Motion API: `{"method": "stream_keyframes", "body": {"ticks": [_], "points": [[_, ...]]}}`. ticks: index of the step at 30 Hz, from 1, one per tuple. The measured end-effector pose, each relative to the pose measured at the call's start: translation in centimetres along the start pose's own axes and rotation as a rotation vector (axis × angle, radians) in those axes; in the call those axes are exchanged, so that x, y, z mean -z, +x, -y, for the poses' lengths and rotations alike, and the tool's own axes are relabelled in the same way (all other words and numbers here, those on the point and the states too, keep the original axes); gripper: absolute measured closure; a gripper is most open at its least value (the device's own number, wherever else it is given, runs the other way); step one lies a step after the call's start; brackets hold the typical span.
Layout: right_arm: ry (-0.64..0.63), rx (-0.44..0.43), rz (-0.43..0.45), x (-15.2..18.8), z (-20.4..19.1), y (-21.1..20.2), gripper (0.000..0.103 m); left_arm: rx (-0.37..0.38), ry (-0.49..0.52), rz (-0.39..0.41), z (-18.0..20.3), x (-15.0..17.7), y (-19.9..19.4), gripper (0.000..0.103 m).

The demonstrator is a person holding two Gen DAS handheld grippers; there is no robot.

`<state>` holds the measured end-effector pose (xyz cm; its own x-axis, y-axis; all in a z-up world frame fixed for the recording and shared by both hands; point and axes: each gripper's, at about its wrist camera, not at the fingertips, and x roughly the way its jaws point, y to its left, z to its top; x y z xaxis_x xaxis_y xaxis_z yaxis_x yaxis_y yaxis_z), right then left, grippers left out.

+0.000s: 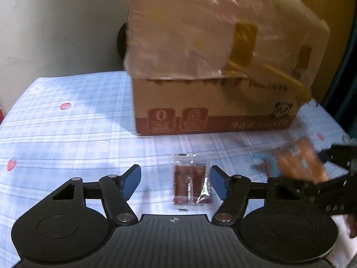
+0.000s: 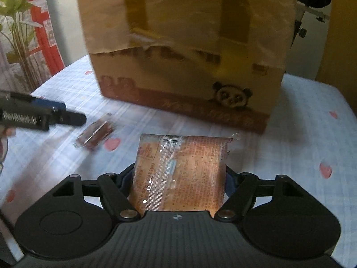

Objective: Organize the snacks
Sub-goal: 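Grasp the orange bread packet with the right tool while the left tool grasps a small red packet, then carry both packets over the lined box and open both tools to drop them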

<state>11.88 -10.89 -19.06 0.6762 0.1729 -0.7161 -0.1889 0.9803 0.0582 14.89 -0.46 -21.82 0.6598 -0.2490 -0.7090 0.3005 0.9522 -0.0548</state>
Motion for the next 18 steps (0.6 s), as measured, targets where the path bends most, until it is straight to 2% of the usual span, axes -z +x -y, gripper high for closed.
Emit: {"method": "stream_keyframes", "body": {"ticks": [5, 8, 12, 14, 18], "points": [[0.016, 0.009, 0.020, -0.2, 1.6, 0.4, 0.027, -0.013, -0.029, -0.013, 1.0, 0.4, 2.1, 0.034], [0.021, 0.011, 0.030, -0.2, 1.9, 0.5, 0.027, -0.041, 0.010, -0.047, 1.6, 0.7, 3.0, 0.041], [0.036, 0.013, 0.046, 0.2, 2.0, 0.3, 0.027, -0.062, 0.033, -0.035, 1.8, 1.0, 3.0, 0.042], [0.039, 0.013, 0.048, 0.2, 1.8, 0.5, 0.027, -0.063, 0.046, -0.026, 2.0, 1.0, 2.9, 0.056], [0.039, 0.014, 0.047, 0.2, 1.7, 0.5, 0.028, -0.065, 0.088, -0.026, 3.0, 1.2, 2.0, 0.063]]}}
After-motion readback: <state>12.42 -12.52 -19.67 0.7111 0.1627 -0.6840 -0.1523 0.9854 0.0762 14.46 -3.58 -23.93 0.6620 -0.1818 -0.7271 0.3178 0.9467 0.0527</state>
